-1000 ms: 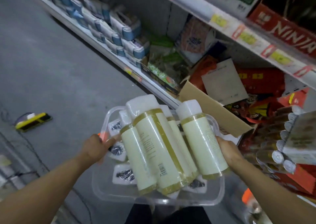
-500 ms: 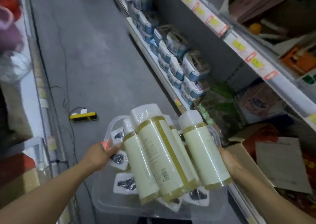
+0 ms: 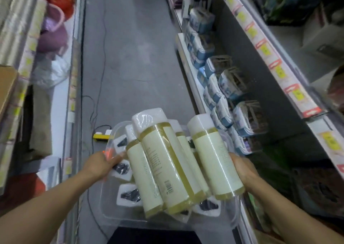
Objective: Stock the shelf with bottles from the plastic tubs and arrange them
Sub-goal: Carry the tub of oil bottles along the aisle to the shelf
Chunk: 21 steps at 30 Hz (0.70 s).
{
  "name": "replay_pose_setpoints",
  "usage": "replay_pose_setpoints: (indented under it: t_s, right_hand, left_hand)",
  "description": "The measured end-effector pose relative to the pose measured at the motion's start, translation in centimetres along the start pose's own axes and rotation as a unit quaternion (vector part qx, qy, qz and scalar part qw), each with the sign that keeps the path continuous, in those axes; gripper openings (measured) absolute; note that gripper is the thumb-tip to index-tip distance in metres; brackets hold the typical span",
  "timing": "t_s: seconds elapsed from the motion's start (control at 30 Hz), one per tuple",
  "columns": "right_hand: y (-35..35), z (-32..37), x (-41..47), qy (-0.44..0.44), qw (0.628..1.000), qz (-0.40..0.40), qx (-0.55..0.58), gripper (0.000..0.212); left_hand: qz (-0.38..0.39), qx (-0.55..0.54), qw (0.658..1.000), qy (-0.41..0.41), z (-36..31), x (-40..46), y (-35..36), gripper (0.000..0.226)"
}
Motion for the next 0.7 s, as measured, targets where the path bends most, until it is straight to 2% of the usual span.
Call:
replay_pose_setpoints:
  t_s: [0.2, 0.3, 0.47, 0.6, 0.7]
  right_hand:
    - [3.5, 8.0, 4.6, -0.004, 1.000, -0.019, 0.007, 0.041]
    - [5.4, 11.9, 6.9, 0.013, 0.999, -0.043, 0.016, 0.039]
    - [8.5, 18.2, 10.2, 0.031, 0.998, -0.052, -0.017, 0.053]
    - [10.5, 23.9, 13.6, 0.017, 0.999, -0.028, -0.033, 0.041]
    - [11.8, 27.9, 16.7, 0.026, 0.999, -0.029, 0.004, 0.042]
  left_hand:
    - [0.013, 0.016, 1.000, 0.003, -3.1, 8.3, -6.4, 0.065]
    - [0.018, 0.003, 1.000, 0.021, -4.8, 13.2, -9.8, 0.057]
    - [0.016, 0.011, 0.999, 0.041, -7.3, 20.0, -15.4, 0.051]
    - [0.017, 0.019, 0.999, 0.044, -9.2, 25.1, -19.3, 0.056]
    - [0.020, 0.016, 0.999, 0.042, -10.6, 29.1, -21.7, 0.058]
Point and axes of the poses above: each hand's wrist, its own x-axis towards the middle knuckle, its own y-axis out of the palm, z = x × y, the point moved 1 cm from there along x, towards the middle knuckle, and after that the axes turned 15 degrees about x, right-handed, at the moved point
